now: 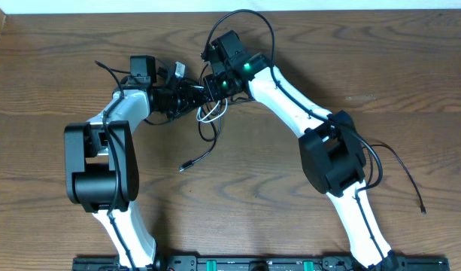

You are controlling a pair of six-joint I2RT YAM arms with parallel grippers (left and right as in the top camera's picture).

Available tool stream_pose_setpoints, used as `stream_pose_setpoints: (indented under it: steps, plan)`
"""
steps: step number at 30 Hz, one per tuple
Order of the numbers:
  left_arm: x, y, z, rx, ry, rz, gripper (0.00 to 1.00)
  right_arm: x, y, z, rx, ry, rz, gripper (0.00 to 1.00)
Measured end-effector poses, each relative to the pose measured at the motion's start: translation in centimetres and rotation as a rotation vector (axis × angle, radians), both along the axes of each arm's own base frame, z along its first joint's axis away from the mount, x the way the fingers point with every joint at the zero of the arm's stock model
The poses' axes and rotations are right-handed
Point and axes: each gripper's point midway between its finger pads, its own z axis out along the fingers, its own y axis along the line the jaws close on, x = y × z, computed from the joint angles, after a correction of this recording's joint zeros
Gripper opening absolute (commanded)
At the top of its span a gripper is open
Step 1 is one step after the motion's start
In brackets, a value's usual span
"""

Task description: Untangle cables

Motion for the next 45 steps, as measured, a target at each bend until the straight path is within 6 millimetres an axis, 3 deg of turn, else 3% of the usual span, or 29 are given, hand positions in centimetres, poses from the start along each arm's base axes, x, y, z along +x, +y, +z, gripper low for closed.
stream_pose_setpoints:
  steps: [11,14,20,26,27,36,41,45]
  plan:
    - [0.0,0.1,-0.1,0.004,0.000,0.002,0.08,0.6,-0.5,-1.7,-0.080,-0.091,0.017,0.24]
    - [0.0,0.1,-0.1,0.007,0.000,0.003,0.08,0.5,-0.4,-2.6,-0.083,-0.103,0.018,0.31]
    - [0.0,0.1,-0.1,0.010,0.001,0.005,0.08,0.4,-0.5,-2.9,-0.089,-0.106,0.026,0.02]
    - [0.0,0.1,-0.1,0.011,0.001,0.005,0.08,0.1,0.0,-2.3,-0.038,-0.088,0.051,0.01]
    - [0.0,0.2,-0.2,0.014,0.002,0.006,0.08,0.1,0.1,-2.0,-0.021,-0.081,0.058,0.01]
    - [0.2,0.1,0.5,-0.004,-0.008,0.005,0.08,-0.5,-0.5,6.8,0.136,-0.113,0.103,0.01]
    - [0.3,1.1,1.3,-0.031,-0.001,0.033,0.08,-1.2,-1.0,8.2,0.143,-0.123,0.141,0.01]
    - [0.3,3.6,0.9,-0.026,0.034,0.096,0.07,-1.2,-1.2,10.2,0.216,-0.130,0.176,0.01]
